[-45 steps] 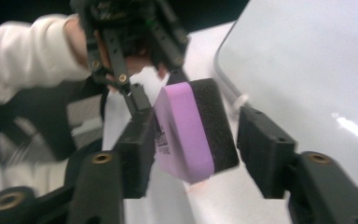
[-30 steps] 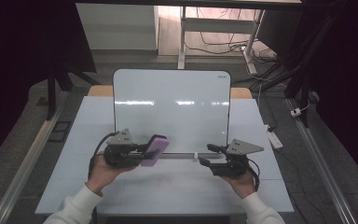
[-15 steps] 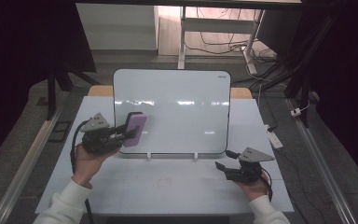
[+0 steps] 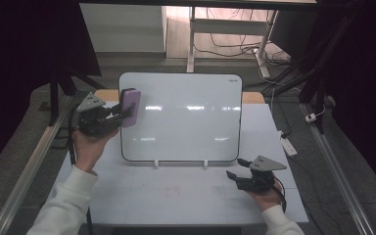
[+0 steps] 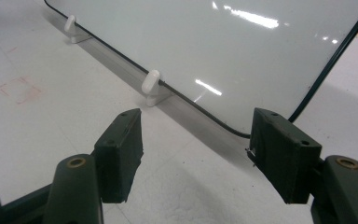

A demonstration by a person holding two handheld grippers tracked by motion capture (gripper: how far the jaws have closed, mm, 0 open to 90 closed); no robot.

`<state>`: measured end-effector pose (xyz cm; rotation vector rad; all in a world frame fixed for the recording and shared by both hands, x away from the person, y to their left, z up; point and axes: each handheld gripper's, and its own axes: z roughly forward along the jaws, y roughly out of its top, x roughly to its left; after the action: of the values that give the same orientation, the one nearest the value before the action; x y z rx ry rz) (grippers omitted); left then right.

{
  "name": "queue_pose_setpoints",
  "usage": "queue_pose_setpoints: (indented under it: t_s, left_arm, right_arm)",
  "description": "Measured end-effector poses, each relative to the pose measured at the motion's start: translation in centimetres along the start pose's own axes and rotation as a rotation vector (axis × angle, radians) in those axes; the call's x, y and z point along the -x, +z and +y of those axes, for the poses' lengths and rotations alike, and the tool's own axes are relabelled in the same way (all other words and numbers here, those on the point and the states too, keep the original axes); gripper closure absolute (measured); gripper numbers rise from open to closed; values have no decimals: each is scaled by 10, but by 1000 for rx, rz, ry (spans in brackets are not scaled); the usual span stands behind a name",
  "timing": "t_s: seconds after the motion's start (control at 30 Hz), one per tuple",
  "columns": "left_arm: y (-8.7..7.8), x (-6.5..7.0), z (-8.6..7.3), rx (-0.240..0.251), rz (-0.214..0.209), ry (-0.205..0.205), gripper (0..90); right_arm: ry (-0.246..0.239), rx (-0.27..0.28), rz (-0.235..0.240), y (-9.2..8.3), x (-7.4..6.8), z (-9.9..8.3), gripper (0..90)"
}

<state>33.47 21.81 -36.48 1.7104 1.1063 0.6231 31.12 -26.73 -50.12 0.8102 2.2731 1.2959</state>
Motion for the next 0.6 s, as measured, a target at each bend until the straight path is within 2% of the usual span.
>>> queue_pose_setpoints:
  t_s: [0.13, 0.3, 0.6]
  left_arm:
    - [5, -3, 6, -6, 34, -19, 648]
    - [12, -7, 9, -23, 114, -44, 647]
    - [37, -10, 16, -72, 169, -52, 646]
  right_arm:
    - [-4, 3, -7, -1, 1, 1, 342]
    - [4, 6, -12, -3, 2, 1, 342]
    - [1, 3, -3, -2, 2, 0, 338]
